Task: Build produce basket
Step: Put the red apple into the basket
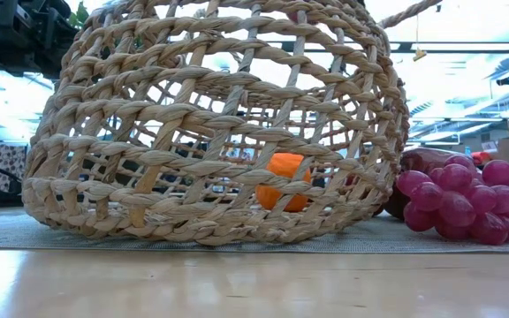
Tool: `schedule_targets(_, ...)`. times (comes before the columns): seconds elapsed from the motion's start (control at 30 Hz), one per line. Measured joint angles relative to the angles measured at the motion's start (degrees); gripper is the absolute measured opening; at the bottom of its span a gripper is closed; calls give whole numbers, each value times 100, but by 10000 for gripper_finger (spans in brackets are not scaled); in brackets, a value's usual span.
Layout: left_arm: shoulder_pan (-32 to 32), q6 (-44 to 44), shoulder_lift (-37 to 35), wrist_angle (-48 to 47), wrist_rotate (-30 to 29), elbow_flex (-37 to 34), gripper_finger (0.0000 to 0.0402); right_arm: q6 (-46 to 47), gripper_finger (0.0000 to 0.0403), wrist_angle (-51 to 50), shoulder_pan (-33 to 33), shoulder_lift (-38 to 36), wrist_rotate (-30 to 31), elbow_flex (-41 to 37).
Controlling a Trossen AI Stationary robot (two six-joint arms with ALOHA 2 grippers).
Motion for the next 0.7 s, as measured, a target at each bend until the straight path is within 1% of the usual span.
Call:
schedule_targets(0.13, 2, 0, 0, 1, 0, 0, 152, -258, 327, -277, 571, 469, 811, 594)
schedule_targets(0.2, 0, 0, 0, 3, 0, 0, 152, -432, 327, -316, 815, 742, 1061, 813)
schedule_targets(0.27, 0, 0, 0, 3, 0, 0, 152, -563, 327, -383, 1022, 1006, 1172, 1032)
schedule_targets(0.43, 1, 0, 0, 5, 2, 0, 147, -744, 327, -980, 1361, 1573, 1128, 1725)
schedule_targets(0.6, 1, -1, 0, 3, 0, 0, 152, -1249, 327, -1642, 1563, 1964, 390, 2274)
schedule_targets(0.63, 1, 0, -2, 4, 0, 0, 153, -1445, 327, -1726, 1607, 2018, 322, 2341)
schedule_targets(0.7, 2, 0, 0, 3, 0, 0, 153, -1874, 327, -1841, 1701, 2111, 401, 2404)
